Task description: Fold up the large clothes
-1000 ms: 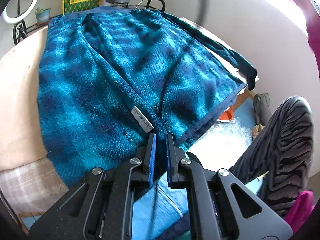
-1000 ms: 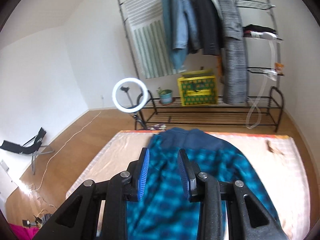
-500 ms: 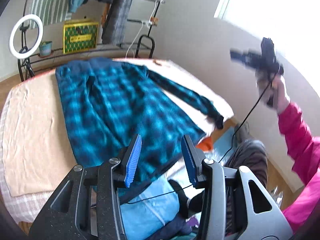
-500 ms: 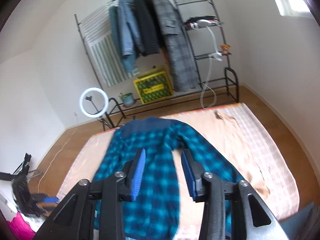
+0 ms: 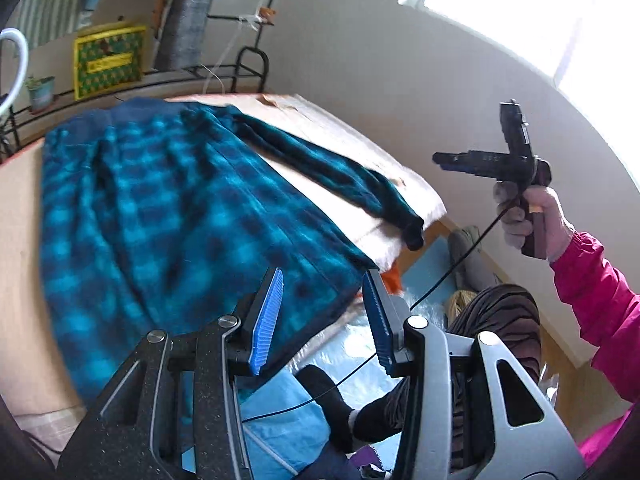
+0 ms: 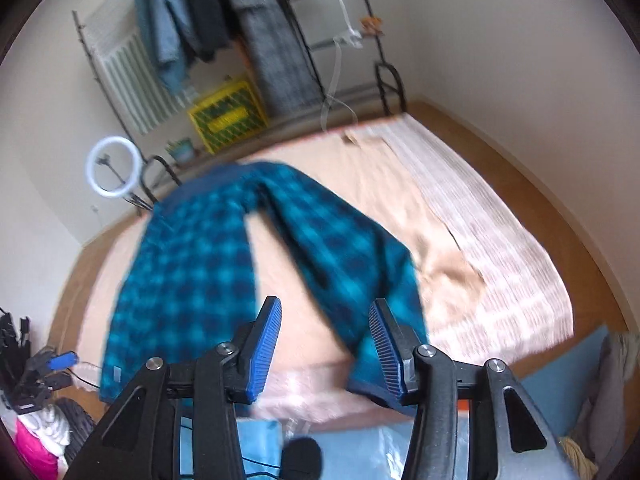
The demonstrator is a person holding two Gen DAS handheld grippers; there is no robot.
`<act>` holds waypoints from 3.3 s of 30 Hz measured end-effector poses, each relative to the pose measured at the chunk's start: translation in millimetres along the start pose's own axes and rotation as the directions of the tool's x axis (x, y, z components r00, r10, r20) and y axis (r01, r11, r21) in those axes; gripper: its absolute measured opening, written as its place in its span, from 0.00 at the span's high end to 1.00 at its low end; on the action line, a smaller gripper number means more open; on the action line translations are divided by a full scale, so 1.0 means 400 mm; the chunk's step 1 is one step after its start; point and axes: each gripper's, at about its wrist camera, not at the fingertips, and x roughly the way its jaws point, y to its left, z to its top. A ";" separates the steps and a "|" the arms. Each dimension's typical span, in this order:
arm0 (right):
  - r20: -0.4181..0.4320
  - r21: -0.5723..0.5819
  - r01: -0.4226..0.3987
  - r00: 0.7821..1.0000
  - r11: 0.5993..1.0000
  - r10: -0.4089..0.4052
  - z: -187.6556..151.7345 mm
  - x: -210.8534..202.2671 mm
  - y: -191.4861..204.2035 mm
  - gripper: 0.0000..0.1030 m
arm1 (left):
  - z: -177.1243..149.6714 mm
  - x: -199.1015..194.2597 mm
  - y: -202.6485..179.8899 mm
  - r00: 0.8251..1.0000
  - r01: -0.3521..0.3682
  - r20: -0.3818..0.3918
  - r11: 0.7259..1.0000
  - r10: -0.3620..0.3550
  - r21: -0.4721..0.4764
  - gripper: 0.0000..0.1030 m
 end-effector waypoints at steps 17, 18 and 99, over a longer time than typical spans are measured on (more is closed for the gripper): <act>-0.251 -0.074 0.162 0.952 0.984 -0.176 -0.094 0.268 -0.072 0.72 | -0.025 0.091 0.018 0.995 -0.048 -0.088 0.999 0.045 -0.026 0.59; -0.261 -0.082 0.160 0.949 0.984 -0.176 -0.096 0.272 -0.072 0.85 | -0.027 0.092 0.023 0.995 -0.050 -0.090 0.998 0.047 -0.031 0.59; -0.108 -0.061 -0.019 0.994 0.998 0.012 0.569 0.811 0.271 1.00 | 0.005 0.317 0.027 0.979 0.161 -0.102 0.973 -0.179 -0.166 0.96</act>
